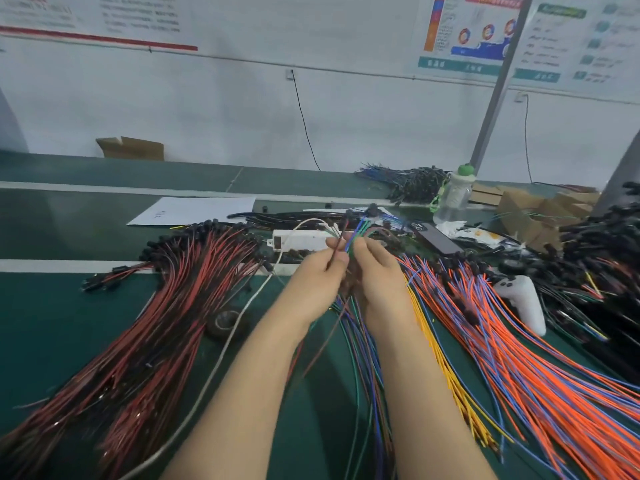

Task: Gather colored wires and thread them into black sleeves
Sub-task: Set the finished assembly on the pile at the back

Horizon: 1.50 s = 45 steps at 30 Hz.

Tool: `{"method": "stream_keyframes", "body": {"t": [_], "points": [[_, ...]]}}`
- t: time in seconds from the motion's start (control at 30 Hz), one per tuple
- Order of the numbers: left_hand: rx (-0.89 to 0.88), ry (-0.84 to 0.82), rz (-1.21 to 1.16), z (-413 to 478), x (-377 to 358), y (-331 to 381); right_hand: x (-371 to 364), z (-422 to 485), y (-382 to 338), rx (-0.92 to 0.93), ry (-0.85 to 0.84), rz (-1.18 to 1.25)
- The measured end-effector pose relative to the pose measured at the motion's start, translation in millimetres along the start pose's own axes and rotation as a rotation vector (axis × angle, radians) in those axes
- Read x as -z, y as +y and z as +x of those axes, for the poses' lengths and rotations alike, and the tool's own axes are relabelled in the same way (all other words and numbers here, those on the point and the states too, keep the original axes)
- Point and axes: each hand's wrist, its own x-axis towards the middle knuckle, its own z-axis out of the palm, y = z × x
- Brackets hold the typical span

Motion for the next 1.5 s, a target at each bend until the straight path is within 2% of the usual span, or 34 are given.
{"method": "stream_keyframes", "body": {"t": [0.07,0.17,0.3,0.57,0.7,0.83,0.97,1.1,1.17,1.33,1.5], "points": [[0.11,-0.101,-0.185,-5,-4,-9,15,0,7,-0.045,-0.022,0.011],[0.292,-0.213,-0.412,-13,-13,-27,36,-2,21,-0.078,-0.048,-0.143],[0.329,-0.204,-0.402,-18,-22,-61,56,-8,42,-0.056,0.009,-0.489],[0.306,-0.065,-0.32,-15,-28,-86,61,-2,57,-0.226,0.114,-0.51],[0.279,-0.072,-0.304,-16,-29,-87,58,-6,61,-0.084,0.268,-0.785],[0.266,-0.08,-0.3,-16,-29,-89,52,-7,62,0.08,0.246,-0.912],[0.216,-0.125,-0.217,-17,-28,-92,53,-7,59,0.07,0.265,-0.813],[0.175,-0.174,-0.152,-18,-29,-92,55,-5,55,-0.064,0.202,-0.584],[0.178,-0.187,-0.168,-18,-29,-91,55,-5,54,-0.079,0.228,-0.466],[0.226,-0.212,-0.3,-18,-28,-90,50,-7,59,-0.092,0.27,-0.349],[0.239,-0.217,-0.29,-17,-27,-92,53,-6,61,-0.011,0.346,-0.54]]}}
